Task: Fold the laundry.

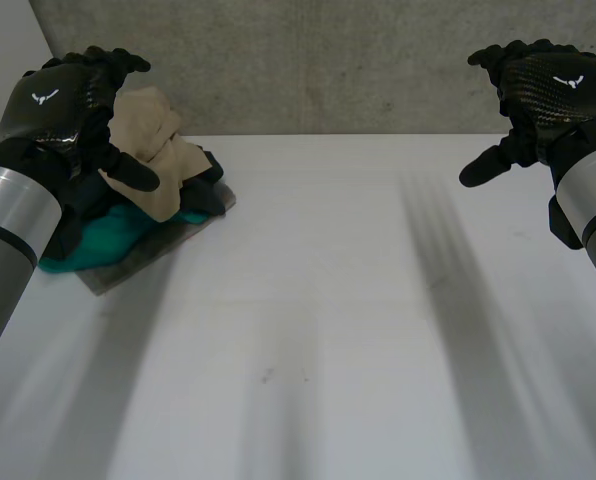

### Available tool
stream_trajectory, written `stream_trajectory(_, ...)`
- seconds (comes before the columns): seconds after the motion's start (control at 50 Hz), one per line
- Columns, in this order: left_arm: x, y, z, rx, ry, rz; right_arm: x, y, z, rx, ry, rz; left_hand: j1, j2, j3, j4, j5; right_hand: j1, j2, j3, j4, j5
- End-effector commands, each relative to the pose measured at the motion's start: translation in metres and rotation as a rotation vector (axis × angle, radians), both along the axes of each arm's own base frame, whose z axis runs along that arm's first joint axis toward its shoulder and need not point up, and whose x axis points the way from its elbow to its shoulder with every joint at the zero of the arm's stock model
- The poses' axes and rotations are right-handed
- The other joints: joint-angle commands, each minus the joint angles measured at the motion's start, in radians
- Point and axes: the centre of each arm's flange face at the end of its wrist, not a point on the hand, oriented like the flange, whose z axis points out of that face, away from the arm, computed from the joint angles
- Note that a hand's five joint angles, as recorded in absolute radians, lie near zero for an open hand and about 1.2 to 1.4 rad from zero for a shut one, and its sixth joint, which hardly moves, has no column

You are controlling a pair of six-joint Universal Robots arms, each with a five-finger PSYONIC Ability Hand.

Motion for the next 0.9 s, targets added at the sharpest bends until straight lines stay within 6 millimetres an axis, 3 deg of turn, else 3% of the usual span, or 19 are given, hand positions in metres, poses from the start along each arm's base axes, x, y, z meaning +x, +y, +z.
stream_trajectory(0.02,0.0,0.0,0.0,0.001,0.001,0.001,0.0,0.0,-0.001,0.003,0.002,-0.002,-0.097,-0.101,-0.101,-0.102,-0.097,-0.092,-0.094,-0.104,-0.106,-0.101)
stream_trajectory(0.24,-0.001,0.001,-0.001,-0.005,-0.006,-0.007,0.0,0.0,-0.001,0.002,0.0,-0.002,-0.097,-0.101,-0.101,-0.102,-0.097,-0.092,-0.094,-0.104,-0.106,-0.101)
stream_trajectory(0.32,-0.002,-0.013,0.002,-0.049,-0.033,0.009,0.0,0.0,-0.001,0.002,0.0,0.002,-0.081,-0.086,-0.085,-0.086,-0.081,-0.092,-0.094,-0.104,-0.106,-0.101)
stream_trajectory(0.4,-0.004,-0.053,-0.021,-0.065,-0.173,0.062,0.001,0.0,0.0,0.001,0.0,0.005,-0.081,-0.086,-0.085,-0.086,-0.081,-0.092,-0.094,-0.104,-0.106,-0.101)
stream_trajectory(0.46,0.0,-0.087,-0.049,-0.062,-0.334,0.109,0.0,0.0,0.0,-0.001,-0.001,0.005,-0.081,-0.086,-0.085,-0.086,-0.081,-0.092,-0.094,-0.104,-0.106,-0.101)
stream_trajectory(0.5,0.01,-0.115,-0.071,-0.06,-0.447,0.155,0.0,0.0,0.0,-0.002,-0.001,0.005,-0.079,-0.083,-0.082,-0.084,-0.078,-0.092,-0.094,-0.104,-0.106,-0.101)
stream_trajectory(0.58,0.023,-0.151,-0.103,-0.055,-0.567,0.2,0.0,0.0,0.0,-0.001,0.001,0.005,-0.073,-0.077,-0.077,-0.078,-0.073,-0.092,-0.094,-0.104,-0.106,-0.101)
stream_trajectory(0.7,0.023,-0.177,-0.11,-0.12,-0.55,0.185,0.0,-0.001,-0.003,0.005,0.005,0.005,0.009,0.005,0.005,0.004,0.009,-0.092,-0.094,-0.104,-0.106,-0.101)
stream_trajectory(0.72,0.024,-0.18,-0.109,-0.136,-0.546,0.183,0.001,-0.001,-0.005,0.011,0.012,0.005,0.053,0.049,0.049,0.048,0.053,-0.092,-0.094,-0.104,-0.106,-0.101)
stream_trajectory(0.82,0.019,-0.185,-0.106,-0.188,-0.506,0.16,0.002,-0.005,-0.014,0.018,0.068,0.0,1.123,1.118,1.119,1.118,1.123,-0.092,-0.094,-0.104,-0.106,-0.101)
stream_trajectory(0.88,0.013,-0.179,-0.102,-0.185,-0.475,0.141,0.003,-0.005,-0.014,0.008,0.099,-0.001,1.125,1.121,1.121,1.12,1.125,-0.092,-0.094,-0.104,-0.106,-0.101)
stream_trajectory(0.9,0.007,-0.17,-0.087,-0.206,-0.433,0.124,0.002,-0.006,-0.015,0.007,0.105,-0.002,1.125,1.121,1.121,1.12,1.125,-0.092,-0.094,-0.104,-0.106,-0.101)
